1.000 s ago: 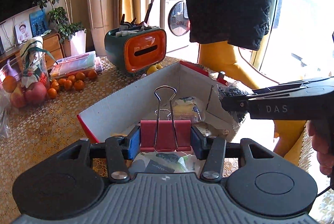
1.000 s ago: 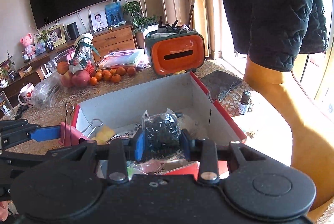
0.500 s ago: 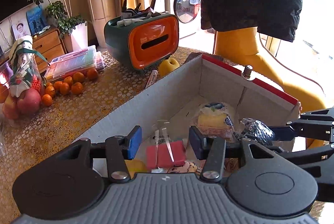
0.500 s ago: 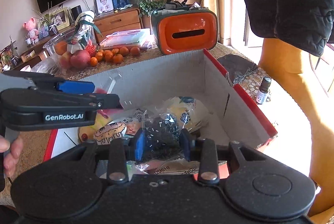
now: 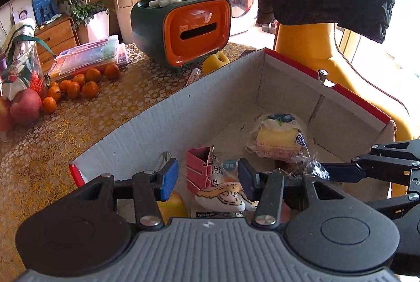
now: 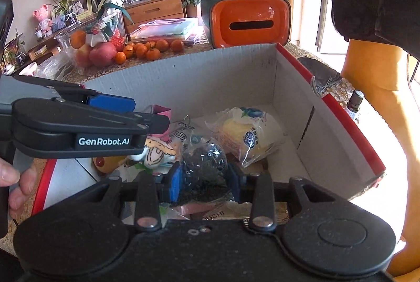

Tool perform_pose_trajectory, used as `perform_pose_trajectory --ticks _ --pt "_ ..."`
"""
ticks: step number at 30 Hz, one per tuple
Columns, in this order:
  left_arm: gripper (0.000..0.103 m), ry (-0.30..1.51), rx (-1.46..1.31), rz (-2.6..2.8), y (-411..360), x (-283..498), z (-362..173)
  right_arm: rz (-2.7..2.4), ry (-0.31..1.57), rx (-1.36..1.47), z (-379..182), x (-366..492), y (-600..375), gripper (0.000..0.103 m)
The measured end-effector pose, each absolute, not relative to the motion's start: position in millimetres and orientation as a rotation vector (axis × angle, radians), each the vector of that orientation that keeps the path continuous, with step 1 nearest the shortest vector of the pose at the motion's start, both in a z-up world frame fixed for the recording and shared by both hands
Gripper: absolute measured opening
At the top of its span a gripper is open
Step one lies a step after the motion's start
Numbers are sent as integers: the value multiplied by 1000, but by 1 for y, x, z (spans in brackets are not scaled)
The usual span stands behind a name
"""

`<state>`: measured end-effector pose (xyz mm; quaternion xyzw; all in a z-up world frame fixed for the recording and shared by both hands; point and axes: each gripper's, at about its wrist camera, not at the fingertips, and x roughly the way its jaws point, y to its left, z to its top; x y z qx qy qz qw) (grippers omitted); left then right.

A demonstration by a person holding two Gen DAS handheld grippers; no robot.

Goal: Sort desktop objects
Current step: 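Lower the clip into the box and open left tool while right tool releases the dark bag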

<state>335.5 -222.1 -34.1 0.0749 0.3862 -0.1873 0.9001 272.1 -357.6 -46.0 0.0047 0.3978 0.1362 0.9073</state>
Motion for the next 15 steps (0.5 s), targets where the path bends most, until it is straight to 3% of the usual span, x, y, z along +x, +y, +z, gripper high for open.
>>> perform_pose_trajectory --ticks 6,10,15 --pt "49 803 126 -384 -215 333 -34 294 831 11 -44 272 -356 47" --pt "49 802 101 -391 -210 327 -31 292 820 7 -39 268 -356 63" --pt "50 791 84 -399 -205 314 -22 307 815 -13 -30 259 -354 65"
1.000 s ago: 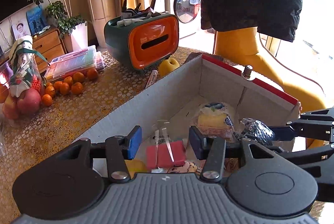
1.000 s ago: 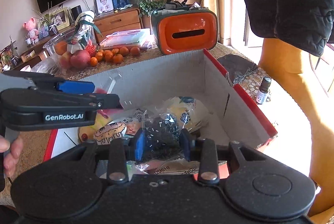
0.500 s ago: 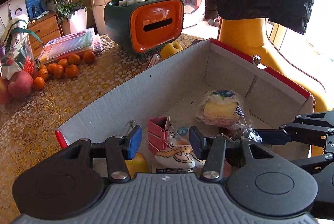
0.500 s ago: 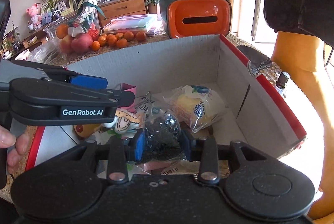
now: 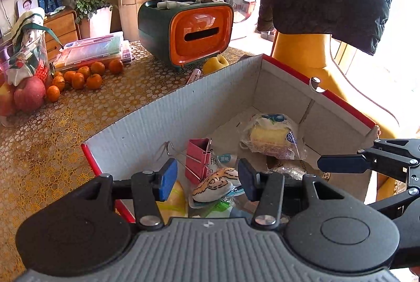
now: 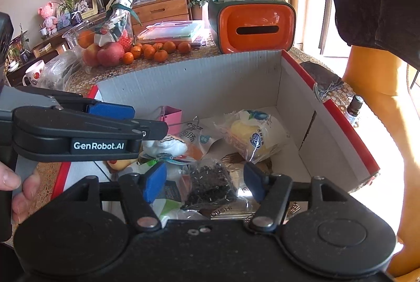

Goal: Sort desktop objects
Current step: 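Lower the clip into the box and open left tool while right tool releases the dark bag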

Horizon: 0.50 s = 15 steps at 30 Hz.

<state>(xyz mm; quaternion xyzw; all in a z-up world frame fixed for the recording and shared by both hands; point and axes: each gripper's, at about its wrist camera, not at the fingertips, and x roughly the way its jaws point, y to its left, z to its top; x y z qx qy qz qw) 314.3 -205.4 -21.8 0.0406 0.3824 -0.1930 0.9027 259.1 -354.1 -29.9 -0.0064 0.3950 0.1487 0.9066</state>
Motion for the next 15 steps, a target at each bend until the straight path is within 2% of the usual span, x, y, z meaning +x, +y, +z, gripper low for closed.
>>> perform_pose_trajectory --ticks 3,5,8,15 --pt "55 776 75 -404 -203 305 -14 312 809 -27 -23 252 -354 65" --pt "58 769 68 -414 -201 299 -8 315 802 -33 -18 247 -355 72" --pt "64 760 56 -432 -201 289 -1 319 786 -40 -11 240 -358 72" --pt "66 749 46 -463 -201 264 9 330 765 -32 3 223 -365 73"
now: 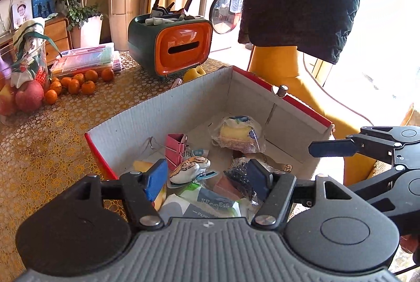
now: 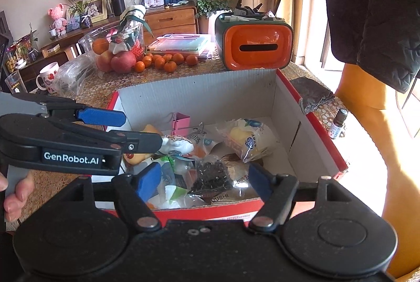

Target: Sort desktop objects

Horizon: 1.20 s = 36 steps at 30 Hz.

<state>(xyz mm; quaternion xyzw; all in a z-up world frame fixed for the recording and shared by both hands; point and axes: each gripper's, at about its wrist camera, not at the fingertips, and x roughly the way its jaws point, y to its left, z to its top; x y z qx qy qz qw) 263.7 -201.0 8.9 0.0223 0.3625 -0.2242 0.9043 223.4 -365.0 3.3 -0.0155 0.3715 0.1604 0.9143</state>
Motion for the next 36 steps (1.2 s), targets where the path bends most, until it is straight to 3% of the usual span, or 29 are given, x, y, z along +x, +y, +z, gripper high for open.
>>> perform_pose_trajectory --ticks 3,11,14,19,25,28,36 --pt "70 745 42 -463 -200 254 13 332 755 -35 8 214 -366 79" --pt "78 724 2 -446 -189 226 23 350 724 -40 19 189 -367 81" --pt "79 718 -7 -428 -185 218 25 358 695 -36 22 177 -370 90" --pt "79 707 -37 -418 -175 202 29 363 657 -45 26 158 -375 95" --pt "89 702 -42 -425 -173 184 31 351 633 -1 30 144 -381 100" --pt "102 683 -34 -433 -174 174 32 346 616 11 33 139 -381 101" --pt "103 644 -43 -412 -169 147 43 337 578 28 38 121 -381 102"
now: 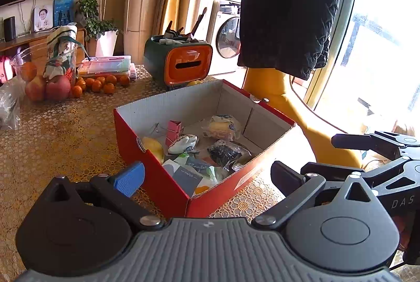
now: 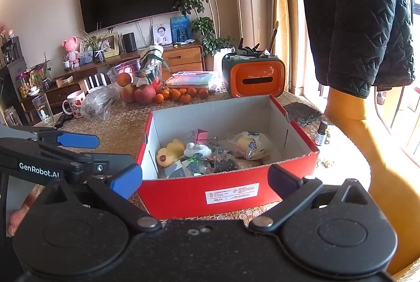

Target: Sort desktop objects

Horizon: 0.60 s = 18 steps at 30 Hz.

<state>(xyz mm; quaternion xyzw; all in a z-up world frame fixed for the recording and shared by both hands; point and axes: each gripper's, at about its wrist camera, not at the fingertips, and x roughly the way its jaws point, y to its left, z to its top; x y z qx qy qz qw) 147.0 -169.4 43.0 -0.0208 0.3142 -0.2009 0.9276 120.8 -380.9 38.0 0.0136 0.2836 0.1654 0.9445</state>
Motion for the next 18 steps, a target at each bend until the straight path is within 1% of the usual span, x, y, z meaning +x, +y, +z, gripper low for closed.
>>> perform_pose_trajectory --ticks 8,18 --pt "103 609 14 -365 -164 121 49 322 566 23 36 100 -381 102" --pt "103 655 -11 -337 -157 103 39 295 580 70 27 86 -382 102"
